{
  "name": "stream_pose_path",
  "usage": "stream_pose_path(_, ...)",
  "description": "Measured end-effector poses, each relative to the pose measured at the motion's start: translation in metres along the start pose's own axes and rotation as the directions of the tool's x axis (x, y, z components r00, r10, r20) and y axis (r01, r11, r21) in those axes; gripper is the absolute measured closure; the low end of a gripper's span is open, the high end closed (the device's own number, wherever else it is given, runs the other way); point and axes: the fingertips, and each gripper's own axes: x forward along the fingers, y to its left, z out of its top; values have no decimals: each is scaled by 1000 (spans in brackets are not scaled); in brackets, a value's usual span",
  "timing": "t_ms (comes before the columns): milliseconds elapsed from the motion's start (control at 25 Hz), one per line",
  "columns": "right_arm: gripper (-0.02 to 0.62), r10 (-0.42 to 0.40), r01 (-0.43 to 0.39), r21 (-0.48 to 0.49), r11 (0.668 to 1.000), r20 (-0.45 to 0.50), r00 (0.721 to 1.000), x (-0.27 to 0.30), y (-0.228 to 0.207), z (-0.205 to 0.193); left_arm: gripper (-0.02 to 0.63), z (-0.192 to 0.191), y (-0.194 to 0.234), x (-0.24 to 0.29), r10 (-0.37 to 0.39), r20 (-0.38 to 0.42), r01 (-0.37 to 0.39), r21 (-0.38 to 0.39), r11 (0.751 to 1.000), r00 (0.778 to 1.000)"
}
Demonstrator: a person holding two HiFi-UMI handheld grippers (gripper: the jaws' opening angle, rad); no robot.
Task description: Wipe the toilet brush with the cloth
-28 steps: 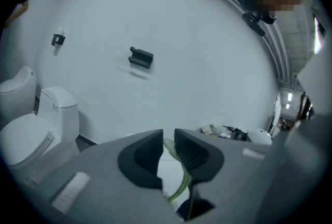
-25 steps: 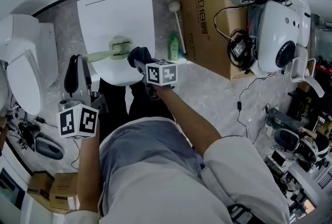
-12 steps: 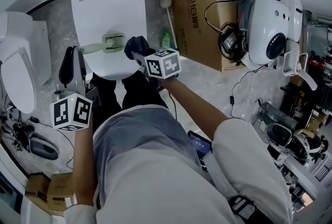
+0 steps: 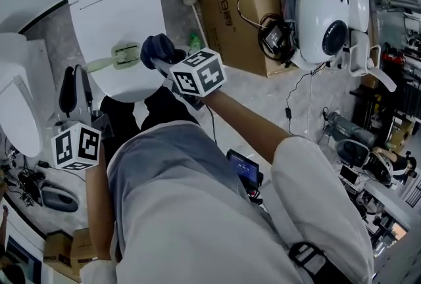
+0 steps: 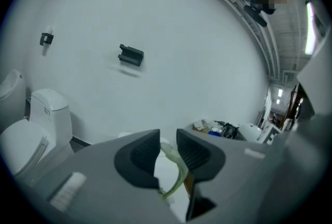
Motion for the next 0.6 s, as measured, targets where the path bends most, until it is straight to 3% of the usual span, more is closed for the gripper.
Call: stream_pose_path(600, 506, 6, 13, -171, 985, 110, 994, -35, 38, 47, 606, 31, -9, -21, -32, 60, 32, 9, 999, 998)
